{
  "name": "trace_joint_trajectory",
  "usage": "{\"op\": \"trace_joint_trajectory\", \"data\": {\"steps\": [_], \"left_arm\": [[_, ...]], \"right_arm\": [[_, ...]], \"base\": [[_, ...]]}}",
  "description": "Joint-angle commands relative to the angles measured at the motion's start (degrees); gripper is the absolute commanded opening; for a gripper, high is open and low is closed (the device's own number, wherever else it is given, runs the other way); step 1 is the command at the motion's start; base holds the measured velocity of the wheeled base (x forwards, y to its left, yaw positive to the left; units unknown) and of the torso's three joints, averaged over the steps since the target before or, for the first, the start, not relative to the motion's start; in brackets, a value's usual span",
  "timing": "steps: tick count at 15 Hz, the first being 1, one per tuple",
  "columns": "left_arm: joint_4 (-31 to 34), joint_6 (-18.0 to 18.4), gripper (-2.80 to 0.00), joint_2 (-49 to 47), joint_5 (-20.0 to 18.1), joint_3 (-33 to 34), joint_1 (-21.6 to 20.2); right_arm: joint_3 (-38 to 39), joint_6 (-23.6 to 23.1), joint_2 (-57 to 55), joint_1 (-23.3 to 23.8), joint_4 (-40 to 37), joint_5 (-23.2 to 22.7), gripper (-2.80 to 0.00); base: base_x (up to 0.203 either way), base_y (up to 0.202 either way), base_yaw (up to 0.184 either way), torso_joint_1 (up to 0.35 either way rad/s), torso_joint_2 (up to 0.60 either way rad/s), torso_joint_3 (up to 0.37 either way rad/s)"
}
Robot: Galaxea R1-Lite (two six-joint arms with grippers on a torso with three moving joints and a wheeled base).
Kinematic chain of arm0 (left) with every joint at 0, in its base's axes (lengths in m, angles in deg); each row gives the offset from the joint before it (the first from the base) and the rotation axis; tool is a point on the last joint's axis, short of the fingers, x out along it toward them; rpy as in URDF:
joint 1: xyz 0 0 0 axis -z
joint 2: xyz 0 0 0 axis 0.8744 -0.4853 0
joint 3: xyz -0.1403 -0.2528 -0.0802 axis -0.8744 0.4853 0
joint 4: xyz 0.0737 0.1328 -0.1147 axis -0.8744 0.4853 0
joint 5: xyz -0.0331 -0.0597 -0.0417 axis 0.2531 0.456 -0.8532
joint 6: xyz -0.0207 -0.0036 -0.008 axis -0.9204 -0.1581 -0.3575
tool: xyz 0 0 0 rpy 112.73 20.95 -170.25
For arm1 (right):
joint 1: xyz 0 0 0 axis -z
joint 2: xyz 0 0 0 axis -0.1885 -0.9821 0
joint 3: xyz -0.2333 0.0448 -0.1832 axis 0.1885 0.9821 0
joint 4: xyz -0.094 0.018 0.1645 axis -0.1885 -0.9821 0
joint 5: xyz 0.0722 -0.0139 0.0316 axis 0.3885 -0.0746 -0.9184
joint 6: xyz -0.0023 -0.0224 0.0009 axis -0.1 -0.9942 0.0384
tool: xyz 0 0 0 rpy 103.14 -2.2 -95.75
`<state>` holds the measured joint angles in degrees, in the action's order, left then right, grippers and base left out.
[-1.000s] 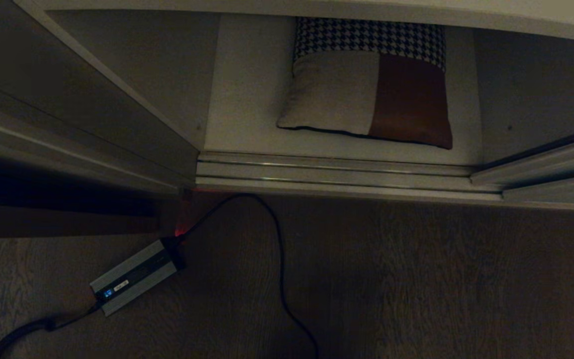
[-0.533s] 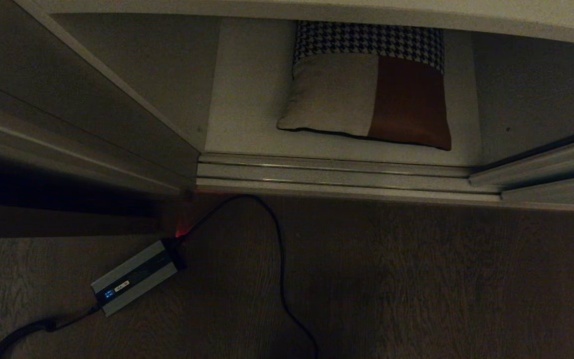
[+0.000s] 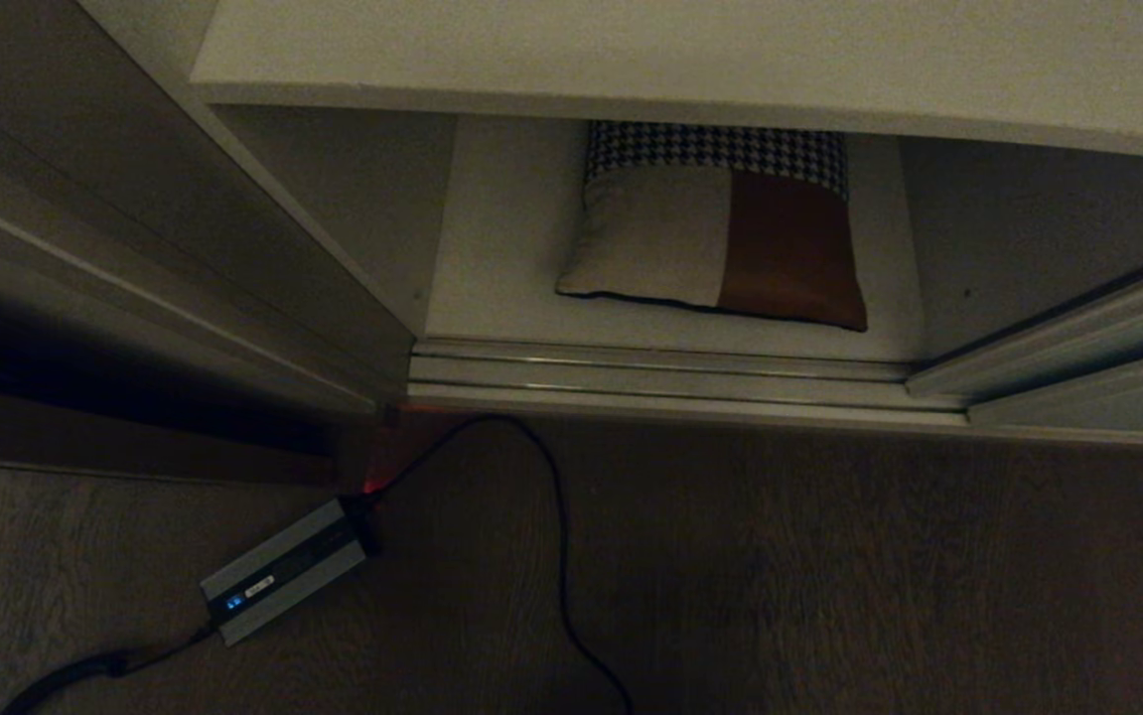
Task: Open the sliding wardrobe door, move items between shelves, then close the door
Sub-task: Close the door
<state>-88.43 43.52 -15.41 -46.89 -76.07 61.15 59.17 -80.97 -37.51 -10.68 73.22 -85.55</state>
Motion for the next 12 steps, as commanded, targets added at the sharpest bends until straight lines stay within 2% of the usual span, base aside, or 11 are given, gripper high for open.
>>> {"op": "trace_joint_trajectory", "data": {"steps": [1, 12], "left_arm": [[0.0, 0.0, -2.8, 0.0, 0.0, 0.0, 0.0], [0.6, -0.7, -2.8, 0.0, 0.0, -0.3, 0.0]], "right_arm": [[0.3, 0.0, -0.1, 0.0, 0.0, 0.0, -2.8], [0.2, 0.0, 0.0, 0.0, 0.0, 0.0, -2.8]], "base": [[0.0, 0.0, 0.0, 0.003, 0.0, 0.209], [0.0, 0.0, 0.0, 0.001, 0.0, 0.203]]}}
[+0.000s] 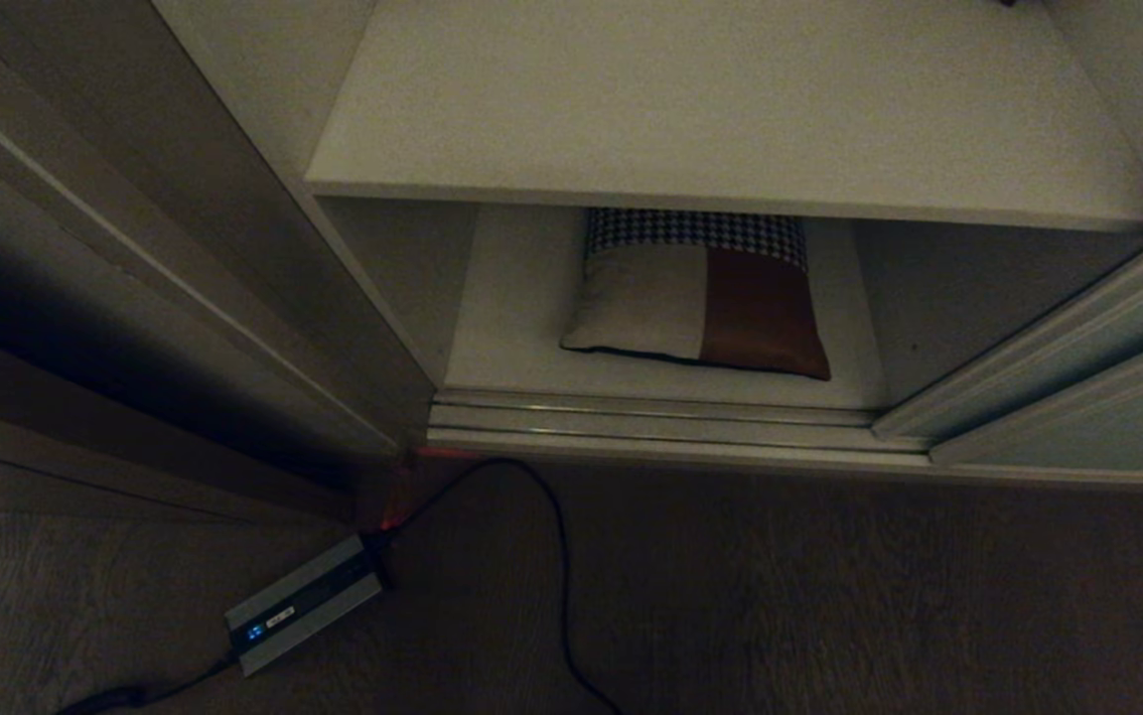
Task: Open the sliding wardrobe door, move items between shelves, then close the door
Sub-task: Close the door
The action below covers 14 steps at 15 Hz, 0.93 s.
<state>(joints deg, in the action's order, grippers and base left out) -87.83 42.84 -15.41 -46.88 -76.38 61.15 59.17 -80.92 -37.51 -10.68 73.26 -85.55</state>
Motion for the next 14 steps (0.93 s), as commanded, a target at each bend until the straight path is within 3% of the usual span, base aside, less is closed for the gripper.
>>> {"op": "trace_joint_trajectory", "data": {"steps": [1, 14], "left_arm": [[0.0, 0.0, -2.8, 0.0, 0.0, 0.0, 0.0], [0.0, 0.1, -2.8, 0.0, 0.0, 0.0, 0.0]], "right_arm": [[0.2, 0.0, -0.1, 0.0, 0.0, 0.0, -2.8], [0.2, -0.1, -0.1, 0.0, 0.0, 0.0, -2.8]], "base": [[0.0, 0.0, 0.0, -0.002, 0.0, 0.198], [0.0, 0.0, 0.0, 0.001, 0.0, 0.201]]}}
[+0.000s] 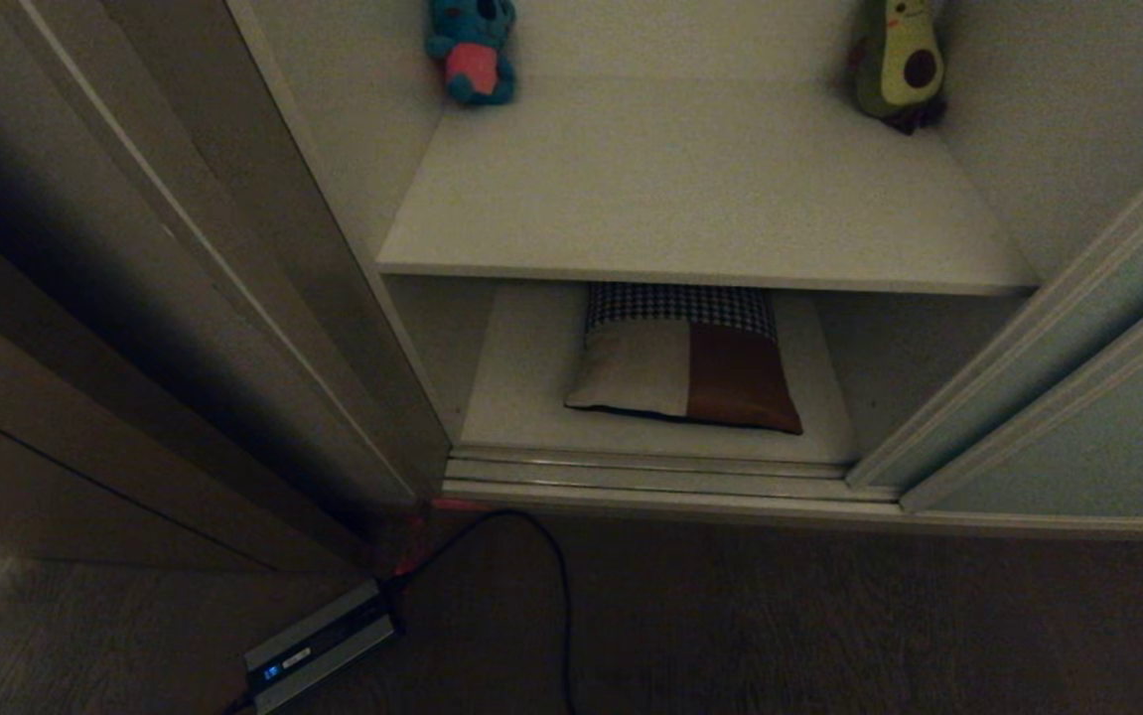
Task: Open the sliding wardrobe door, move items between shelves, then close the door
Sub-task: Close the door
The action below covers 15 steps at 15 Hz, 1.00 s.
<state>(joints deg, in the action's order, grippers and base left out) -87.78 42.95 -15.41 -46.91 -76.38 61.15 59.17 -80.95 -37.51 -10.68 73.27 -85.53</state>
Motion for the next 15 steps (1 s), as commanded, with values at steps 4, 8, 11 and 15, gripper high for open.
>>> {"op": "trace_joint_trajectory", "data": {"steps": [4, 8, 11, 15], "left_arm": [[0.0, 0.0, -2.8, 0.0, 0.0, 0.0, 0.0], [-0.6, 0.0, -2.8, 0.0, 0.0, 0.2, 0.0], [-0.8, -0.1, -2.8, 0.0, 0.0, 0.3, 0.0], [-0.8, -0.1, -2.8, 0.0, 0.0, 0.3, 0.0]], "right_arm": [[0.2, 0.0, -0.1, 0.0, 0.0, 0.0, -2.8], [0.2, 0.0, -0.1, 0.0, 0.0, 0.0, -2.8], [0.3, 0.0, 0.0, 0.0, 0.0, 0.0, -2.8], [0.2, -0.2, 0.0, 0.0, 0.0, 0.0, -2.8]], "base": [[0.0, 0.0, 0.0, 0.003, 0.0, 0.052], [0.0, 0.0, 0.0, 0.001, 0.0, 0.034], [0.0, 0.0, 0.0, 0.008, 0.0, 0.037], [0.0, 0.0, 0.0, 0.0, 0.0, 0.0]]}}
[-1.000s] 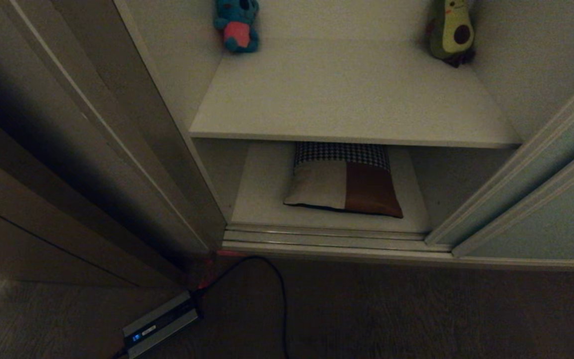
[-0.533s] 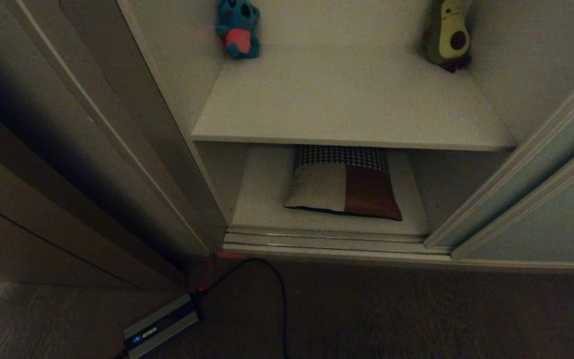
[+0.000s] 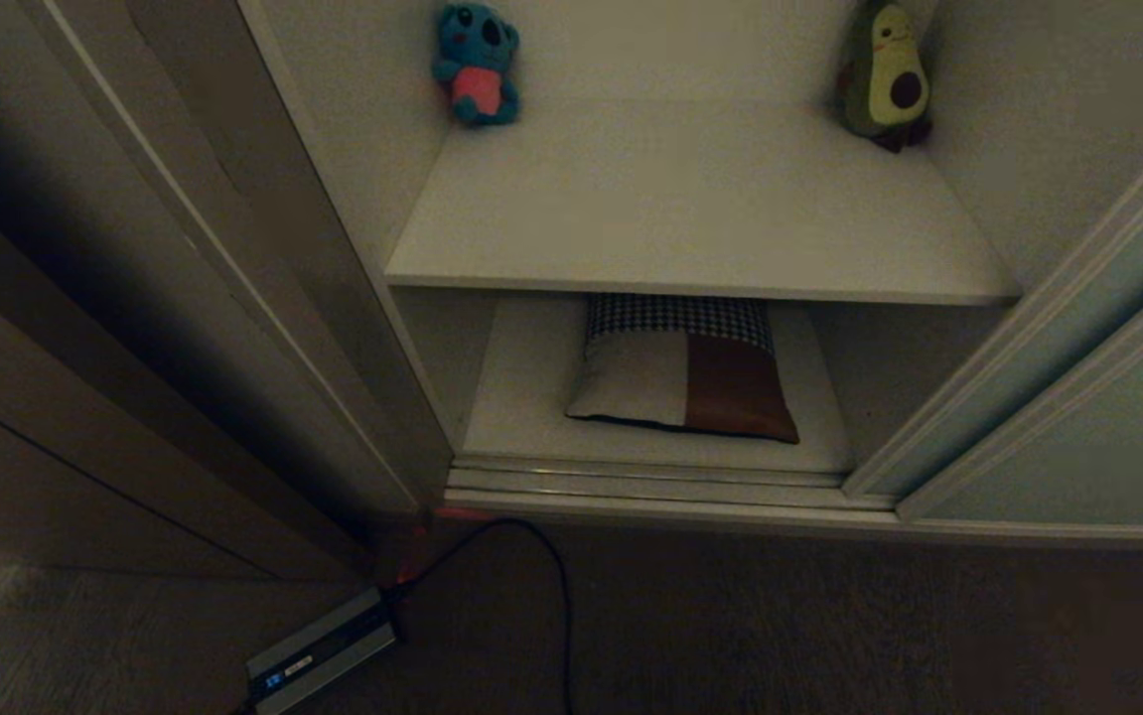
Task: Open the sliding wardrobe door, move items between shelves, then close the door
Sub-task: Close the door
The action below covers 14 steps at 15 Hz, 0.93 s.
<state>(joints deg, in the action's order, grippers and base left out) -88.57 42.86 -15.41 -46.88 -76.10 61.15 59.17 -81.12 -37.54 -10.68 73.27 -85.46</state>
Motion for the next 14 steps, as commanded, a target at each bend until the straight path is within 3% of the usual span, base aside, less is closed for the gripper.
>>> {"op": "trace_joint_trajectory", "data": {"steps": [1, 7, 10, 14], "left_arm": [[0.0, 0.0, -2.8, 0.0, 0.0, 0.0, 0.0], [0.0, 0.0, -2.8, 0.0, 0.0, 0.0, 0.0], [0.0, 0.0, -2.8, 0.0, 0.0, 0.0, 0.0], [0.0, 0.0, -2.8, 0.0, 0.0, 0.0, 0.0]], "right_arm": [[0.2, -0.3, 0.0, 0.0, 0.0, 0.1, -2.8], [-2.0, -0.5, 0.1, 0.0, -3.4, 1.5, -2.8], [-12.3, -0.9, -2.5, 0.0, -9.0, 4.0, -2.8], [-27.1, -1.2, -12.2, 0.0, -14.5, 14.7, -2.8]], "base": [[0.0, 0.0, 0.0, 0.0, 0.0, 0.0], [0.0, 0.0, 0.0, 0.0, 0.0, 0.0], [0.0, 0.0, 0.0, 0.0, 0.0, 0.0], [0.0, 0.0, 0.0, 0.0, 0.0, 0.0]]}}
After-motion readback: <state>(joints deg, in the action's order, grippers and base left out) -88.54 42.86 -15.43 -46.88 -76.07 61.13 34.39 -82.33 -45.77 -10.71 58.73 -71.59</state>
